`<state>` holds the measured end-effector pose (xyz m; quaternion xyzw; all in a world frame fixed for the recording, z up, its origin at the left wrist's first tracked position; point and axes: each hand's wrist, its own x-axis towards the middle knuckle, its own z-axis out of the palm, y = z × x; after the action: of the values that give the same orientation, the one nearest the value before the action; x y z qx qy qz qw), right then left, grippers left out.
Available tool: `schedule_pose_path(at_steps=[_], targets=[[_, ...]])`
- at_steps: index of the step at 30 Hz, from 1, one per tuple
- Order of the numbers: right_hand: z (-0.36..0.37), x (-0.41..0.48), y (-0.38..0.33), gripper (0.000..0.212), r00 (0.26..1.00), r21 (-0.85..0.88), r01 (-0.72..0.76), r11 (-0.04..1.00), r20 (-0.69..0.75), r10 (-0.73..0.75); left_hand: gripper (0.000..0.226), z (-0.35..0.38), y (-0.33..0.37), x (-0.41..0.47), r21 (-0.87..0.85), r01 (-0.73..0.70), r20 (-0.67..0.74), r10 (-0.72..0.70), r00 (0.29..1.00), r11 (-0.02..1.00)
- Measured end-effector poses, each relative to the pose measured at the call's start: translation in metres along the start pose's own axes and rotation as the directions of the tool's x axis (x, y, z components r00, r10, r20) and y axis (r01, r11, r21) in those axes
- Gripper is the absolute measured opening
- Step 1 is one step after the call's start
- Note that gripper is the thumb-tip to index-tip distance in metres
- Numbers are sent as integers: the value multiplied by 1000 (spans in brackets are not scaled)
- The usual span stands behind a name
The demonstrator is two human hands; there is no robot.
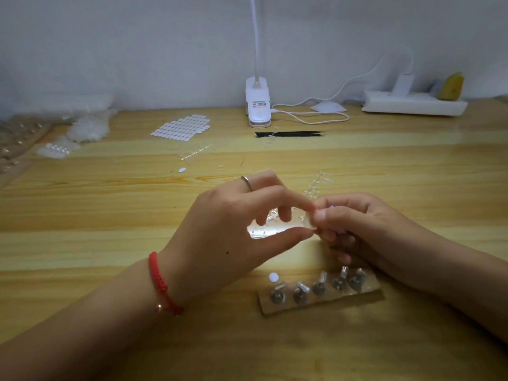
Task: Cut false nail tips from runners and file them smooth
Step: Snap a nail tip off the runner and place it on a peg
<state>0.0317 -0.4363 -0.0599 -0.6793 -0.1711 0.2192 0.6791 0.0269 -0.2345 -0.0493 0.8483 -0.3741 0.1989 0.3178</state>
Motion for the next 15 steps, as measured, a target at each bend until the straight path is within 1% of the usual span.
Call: schedule_pose_path(at_steps=[2,4,7,10,15], targets=[[0,0,1,14,1000,2,1,1000,9,-1,24,-2,0,1,-17,2,6,-2,1000,1000],[1,0,2,15,1000,4,7,1000,-9,-6,25,-4,1,1,-60,39,17,-38,999,997],[1,1,3,18,999,14,11,1000,-48,-10,25,-8,4,0,-131,127,31,-124,992,983],[1,1,2,17,996,64,31,997,-81,-25,24,-13,6,-6,-178,216,53,-209,976,960],[4,1,-1,15,994,116,53,992,-104,-41,22,-17,14,-28,-266,335,27,-340,940,904]])
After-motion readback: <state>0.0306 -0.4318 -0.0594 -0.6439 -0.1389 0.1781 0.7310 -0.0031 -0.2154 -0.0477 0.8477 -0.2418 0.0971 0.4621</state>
